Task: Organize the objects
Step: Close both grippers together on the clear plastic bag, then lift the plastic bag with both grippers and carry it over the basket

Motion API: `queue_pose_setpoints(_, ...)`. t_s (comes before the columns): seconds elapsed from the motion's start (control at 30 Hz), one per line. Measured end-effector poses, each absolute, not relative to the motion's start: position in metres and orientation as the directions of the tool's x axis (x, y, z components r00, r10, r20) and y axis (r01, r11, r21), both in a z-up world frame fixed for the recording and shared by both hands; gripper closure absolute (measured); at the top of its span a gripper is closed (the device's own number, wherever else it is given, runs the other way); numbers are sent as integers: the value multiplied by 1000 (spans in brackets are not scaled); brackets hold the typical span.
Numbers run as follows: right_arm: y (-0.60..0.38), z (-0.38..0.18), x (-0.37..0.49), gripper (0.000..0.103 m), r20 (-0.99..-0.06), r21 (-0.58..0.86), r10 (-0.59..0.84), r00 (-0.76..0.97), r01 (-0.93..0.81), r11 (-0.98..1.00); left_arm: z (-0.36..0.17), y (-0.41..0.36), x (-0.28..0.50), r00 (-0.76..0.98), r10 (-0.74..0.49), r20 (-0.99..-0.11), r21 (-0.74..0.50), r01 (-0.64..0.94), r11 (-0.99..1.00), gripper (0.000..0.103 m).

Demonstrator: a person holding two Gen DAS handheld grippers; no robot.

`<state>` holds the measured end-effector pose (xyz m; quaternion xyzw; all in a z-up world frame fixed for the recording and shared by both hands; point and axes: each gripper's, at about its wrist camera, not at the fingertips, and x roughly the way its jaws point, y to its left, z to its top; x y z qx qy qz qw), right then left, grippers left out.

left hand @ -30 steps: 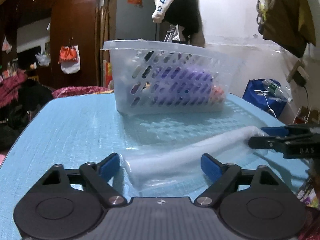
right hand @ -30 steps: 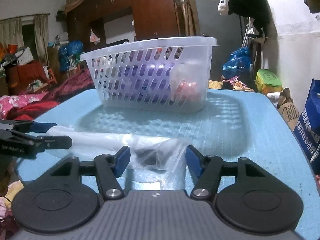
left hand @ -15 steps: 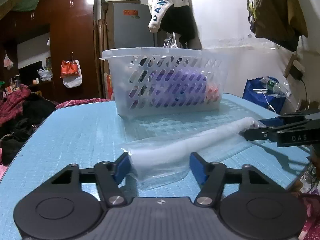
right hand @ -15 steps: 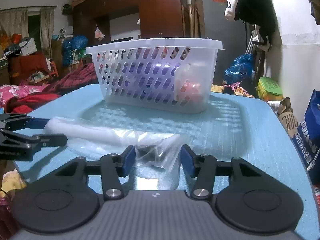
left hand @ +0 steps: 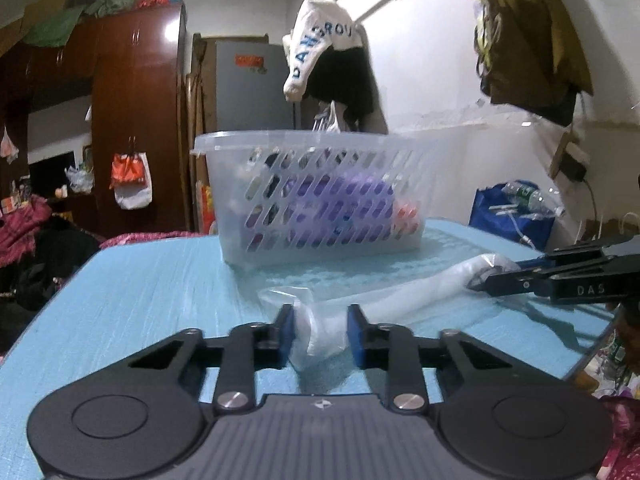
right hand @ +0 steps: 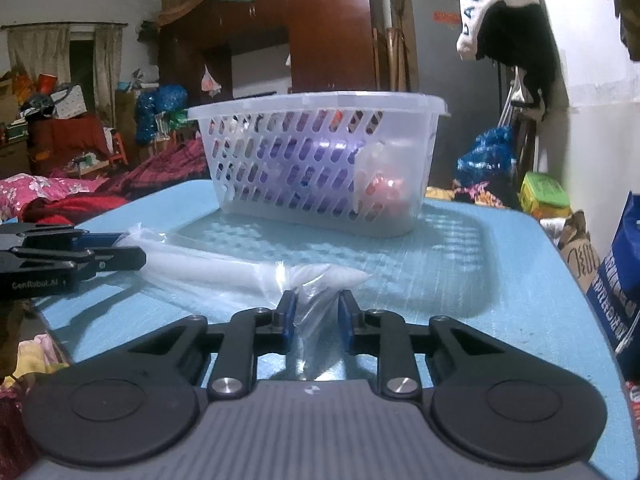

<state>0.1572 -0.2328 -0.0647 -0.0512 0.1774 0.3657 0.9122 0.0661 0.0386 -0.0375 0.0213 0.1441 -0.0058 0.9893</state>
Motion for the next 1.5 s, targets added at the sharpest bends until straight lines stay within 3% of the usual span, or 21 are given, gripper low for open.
queue_pose_setpoints(0.3, -238, -60, 147, 83, -321, 9, 650, 689, -684, 730, -37, 38, 63, 966, -21, -259, 48, 34, 998, 87)
queue_pose_setpoints(0.47, -241, -53, 139, 84, -275, 4, 661, 698, -687, 727, -26, 39, 51, 979, -32, -200, 47, 42, 998, 88)
queue_pose_setpoints(0.83, -251, 29, 116, 84, -17, -41, 684, 729, -684, 728, 71, 31, 41, 998, -26, 55, 110, 20, 994, 88)
queue_pose_setpoints(0.93, -244, 58, 127, 84, 33, -64, 674, 738, -672, 738, 102, 33, 65, 996, -12, 84, 117, 2, 993, 88)
queue_pose_setpoints(1.17, -213, 94, 199, 85, 15, -42, 659, 752, -658, 752, 134, 45, 155, 999, 36, 2, 121, -36, 992, 88)
queue_pose_setpoints(1.4, -179, 70, 278, 86, -172, 21, 618, 767, -624, 781, 105, 72, 243, 978, 87, -190, 96, -70, 993, 88)
queue_pose_setpoints(1.5, -172, 58, 293, 86, -221, 37, 605, 765, -614, 789, 96, 75, 258, 968, 93, -232, 91, -74, 993, 88)
